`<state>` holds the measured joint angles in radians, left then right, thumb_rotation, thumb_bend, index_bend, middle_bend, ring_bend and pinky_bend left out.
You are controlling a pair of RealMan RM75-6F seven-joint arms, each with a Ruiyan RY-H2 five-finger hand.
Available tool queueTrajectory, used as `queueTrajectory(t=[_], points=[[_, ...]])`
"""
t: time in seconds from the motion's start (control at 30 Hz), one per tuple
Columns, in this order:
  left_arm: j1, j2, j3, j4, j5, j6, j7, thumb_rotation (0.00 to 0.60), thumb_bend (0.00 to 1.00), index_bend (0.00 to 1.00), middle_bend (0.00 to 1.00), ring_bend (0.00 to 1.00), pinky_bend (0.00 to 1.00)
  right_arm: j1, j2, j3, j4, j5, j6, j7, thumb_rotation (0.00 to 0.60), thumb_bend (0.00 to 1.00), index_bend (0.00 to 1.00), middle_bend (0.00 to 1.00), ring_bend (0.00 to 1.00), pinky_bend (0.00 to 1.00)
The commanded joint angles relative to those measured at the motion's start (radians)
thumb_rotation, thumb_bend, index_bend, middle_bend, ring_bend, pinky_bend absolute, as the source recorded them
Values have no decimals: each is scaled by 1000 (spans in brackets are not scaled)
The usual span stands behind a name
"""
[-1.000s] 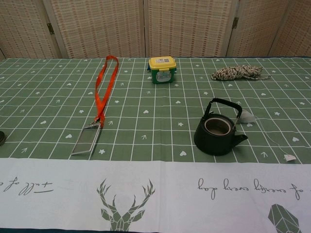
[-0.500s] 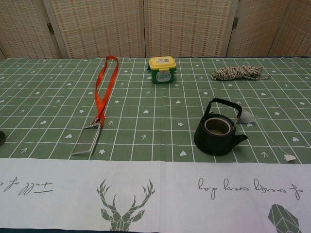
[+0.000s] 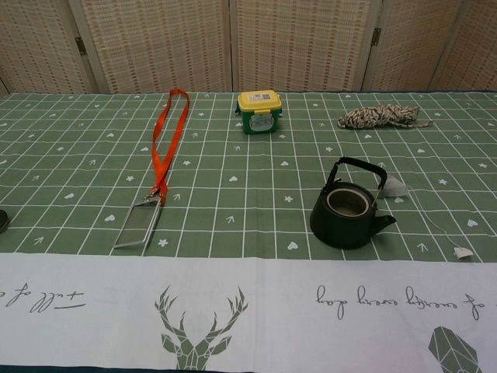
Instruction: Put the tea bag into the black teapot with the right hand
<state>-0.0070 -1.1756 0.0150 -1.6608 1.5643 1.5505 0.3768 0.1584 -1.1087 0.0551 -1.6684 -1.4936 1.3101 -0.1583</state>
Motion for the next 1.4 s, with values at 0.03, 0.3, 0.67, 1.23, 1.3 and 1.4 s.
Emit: queueTrajectory(t=[0.03, 0.3, 0.67, 1.23, 1.3, 1.4], points=[[0, 1, -1, 0, -4, -2, -2, 600, 408, 79, 198, 152, 55, 63, -90, -8, 115, -19, -95, 10, 600, 297, 340, 0, 0, 0], [1, 4, 1, -2, -1, -1, -4, 600, 409, 80, 198, 152, 55, 99, -214, -34, 252, -79, -98, 65, 600, 323, 418, 8, 15, 0], [2, 4, 1, -2, -1, -2, -1, 600, 409, 80, 198, 152, 55, 109, -275, -61, 334, -88, -105, 63, 600, 421, 444, 30, 44, 0], [5, 3, 3, -4, 4, 3, 1, 600, 408, 80, 198, 152, 55, 130, -339, -75, 403, -57, -151, 8, 600, 421, 444, 30, 30, 0], [5, 2, 3, -4, 5, 2, 2, 600, 408, 80, 198, 152, 55, 132, -349, -75, 414, -53, -154, -1, 600, 422, 444, 31, 31, 0], [6, 2, 3, -5, 5, 3, 4, 600, 408, 80, 198, 152, 55, 133, -366, -73, 432, -46, -156, -7, 600, 421, 444, 33, 29, 0]])
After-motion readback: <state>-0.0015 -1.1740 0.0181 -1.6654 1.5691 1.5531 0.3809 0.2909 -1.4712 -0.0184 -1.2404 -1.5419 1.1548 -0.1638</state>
